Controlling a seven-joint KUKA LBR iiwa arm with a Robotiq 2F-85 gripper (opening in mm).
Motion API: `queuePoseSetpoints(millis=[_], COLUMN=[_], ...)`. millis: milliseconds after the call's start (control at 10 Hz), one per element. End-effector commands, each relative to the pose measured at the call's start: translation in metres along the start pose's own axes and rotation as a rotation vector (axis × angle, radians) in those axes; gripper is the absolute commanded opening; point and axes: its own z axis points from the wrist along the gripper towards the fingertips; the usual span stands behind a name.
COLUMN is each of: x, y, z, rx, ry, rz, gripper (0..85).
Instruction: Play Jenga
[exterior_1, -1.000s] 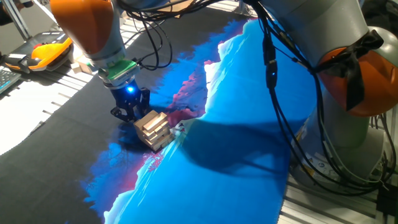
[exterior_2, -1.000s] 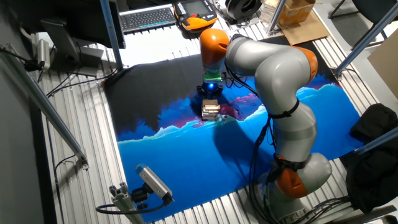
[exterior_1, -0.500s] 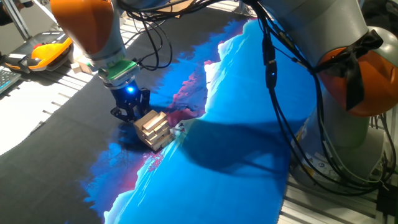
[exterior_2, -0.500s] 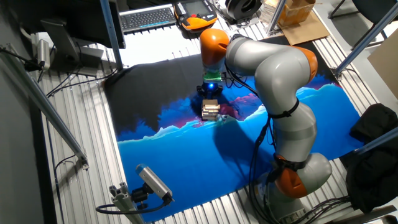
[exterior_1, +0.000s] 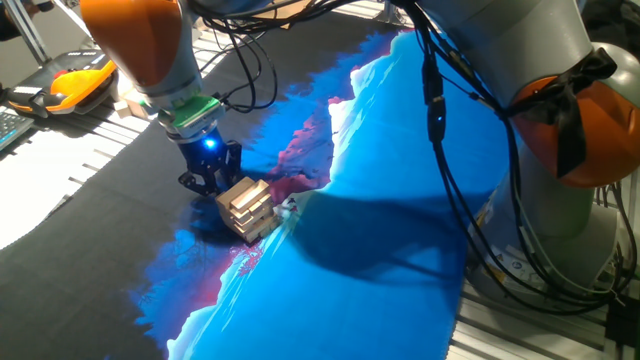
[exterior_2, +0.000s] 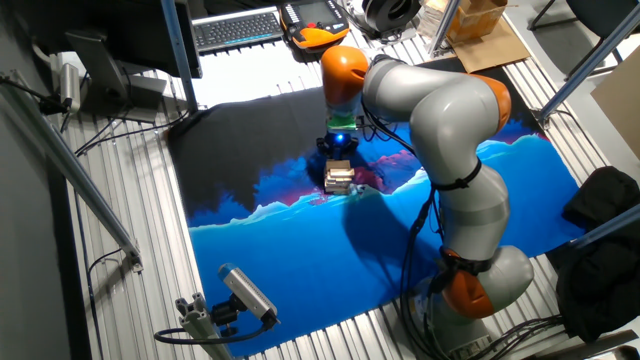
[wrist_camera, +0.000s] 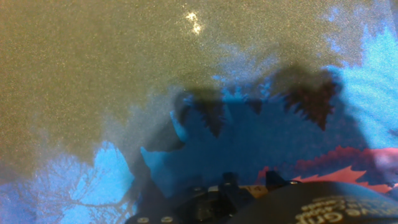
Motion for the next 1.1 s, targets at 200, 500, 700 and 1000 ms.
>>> queuePoseSetpoints(millis=[200,500,700,1000], x=[0.0008,0.0009,0.0012,0.0017], y=[-0.0001,-0.0012,-0.0015,-0.0017], z=[0.0003,-0.0001,0.0003,0.0015], rx=[0.001,0.007,0.005,0.006], ry=[-0.002,-0.005,-0.005,-0.006], rz=[0.002,0.002,0.005,0.008], gripper=[17.0,17.0,17.0,17.0])
